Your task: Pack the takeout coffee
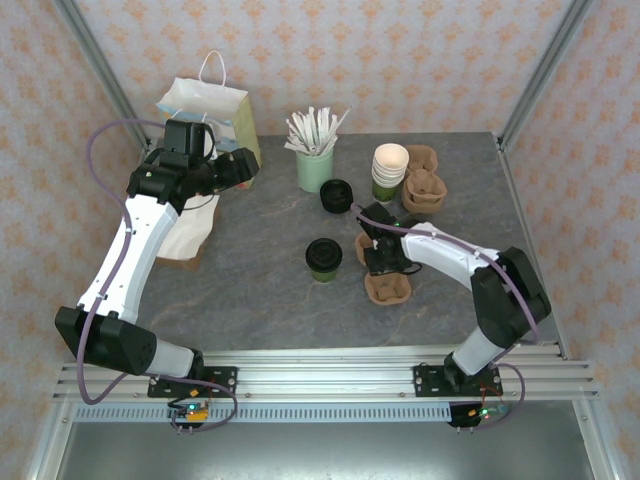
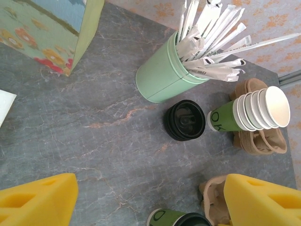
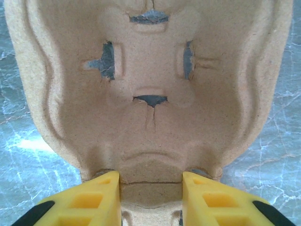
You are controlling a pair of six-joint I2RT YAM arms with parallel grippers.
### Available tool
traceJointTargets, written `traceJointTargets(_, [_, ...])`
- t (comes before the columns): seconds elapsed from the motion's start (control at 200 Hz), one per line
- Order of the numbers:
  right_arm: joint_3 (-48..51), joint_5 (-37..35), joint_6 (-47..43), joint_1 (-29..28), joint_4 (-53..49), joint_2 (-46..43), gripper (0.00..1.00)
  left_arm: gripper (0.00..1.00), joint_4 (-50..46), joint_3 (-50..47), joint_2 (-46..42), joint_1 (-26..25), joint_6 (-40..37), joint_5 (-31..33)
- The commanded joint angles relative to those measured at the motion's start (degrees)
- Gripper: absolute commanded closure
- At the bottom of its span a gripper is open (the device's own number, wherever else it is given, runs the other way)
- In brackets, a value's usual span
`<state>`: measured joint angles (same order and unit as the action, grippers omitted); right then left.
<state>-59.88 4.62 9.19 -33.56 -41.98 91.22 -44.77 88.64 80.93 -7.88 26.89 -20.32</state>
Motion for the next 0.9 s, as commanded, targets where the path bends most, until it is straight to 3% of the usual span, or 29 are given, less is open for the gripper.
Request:
traceJointTargets(0.0, [-1.63, -1.47, 0.69, 0.34, -2.88, -4.28, 0.67, 0.18, -1.63, 0.92, -1.29, 0.00, -1.32, 2.20])
traceJointTargets(0.2, [-3.62, -1.69, 1.04, 0.33, -5.02, -8.40, 0.68, 0.18, -2.13, 1.57, -1.60, 1.29, -1.49, 4.36])
traceJointTargets(0.42, [-6.12, 1.16, 1.80, 0.25, -3.29, -13.60, 0.69, 0.17, -2.89, 4.86, -0.43, 10.83, -0.20, 4.30])
traceJointTargets(0.641, [-7.50, 2.85, 2.05, 0.24, -1.17, -16.57, 0.69, 0.17, -2.89, 15.58, 9.47, 15.23, 3.42, 4.45])
traceJointTargets(0.896, [-7.60, 2.83, 1.01, 0.25, -1.35, -17.08, 0.69, 0.18, -11.31, 39.49, 28.07, 15.68, 5.90, 10.36])
